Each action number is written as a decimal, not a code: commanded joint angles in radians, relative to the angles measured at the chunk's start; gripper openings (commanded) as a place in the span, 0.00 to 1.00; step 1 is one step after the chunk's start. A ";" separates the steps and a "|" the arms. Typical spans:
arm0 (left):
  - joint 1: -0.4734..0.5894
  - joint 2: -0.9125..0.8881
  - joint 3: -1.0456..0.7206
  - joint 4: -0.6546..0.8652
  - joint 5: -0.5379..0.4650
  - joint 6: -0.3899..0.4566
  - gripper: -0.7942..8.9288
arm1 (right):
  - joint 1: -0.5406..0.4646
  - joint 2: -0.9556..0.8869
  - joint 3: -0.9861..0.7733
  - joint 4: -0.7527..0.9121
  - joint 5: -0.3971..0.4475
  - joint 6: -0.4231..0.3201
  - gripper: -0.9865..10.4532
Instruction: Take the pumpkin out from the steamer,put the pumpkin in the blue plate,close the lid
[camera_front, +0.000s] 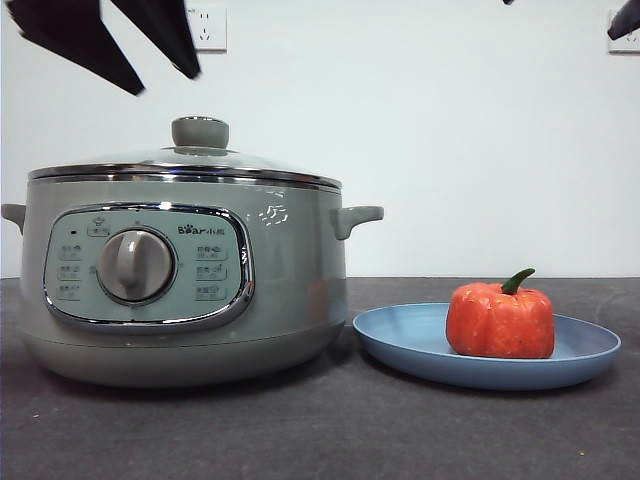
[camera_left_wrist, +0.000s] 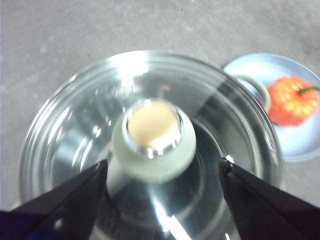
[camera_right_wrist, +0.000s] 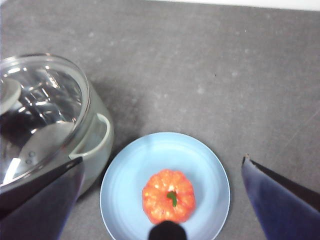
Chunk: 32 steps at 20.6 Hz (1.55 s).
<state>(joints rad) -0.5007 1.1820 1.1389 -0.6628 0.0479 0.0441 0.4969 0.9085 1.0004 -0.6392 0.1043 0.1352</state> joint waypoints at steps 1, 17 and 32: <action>-0.003 -0.041 -0.005 -0.035 0.006 0.001 0.33 | 0.002 0.000 -0.005 -0.002 -0.001 0.006 0.47; -0.003 -0.512 -0.378 0.033 -0.103 0.004 0.07 | 0.003 -0.305 -0.388 0.306 0.008 0.067 0.07; -0.003 -0.539 -0.377 0.003 -0.098 0.004 0.08 | 0.002 -0.305 -0.388 0.293 0.032 0.084 0.07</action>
<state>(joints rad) -0.5007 0.6460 0.7647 -0.6617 -0.0513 0.0517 0.4976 0.6052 0.6197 -0.3508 0.1337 0.2108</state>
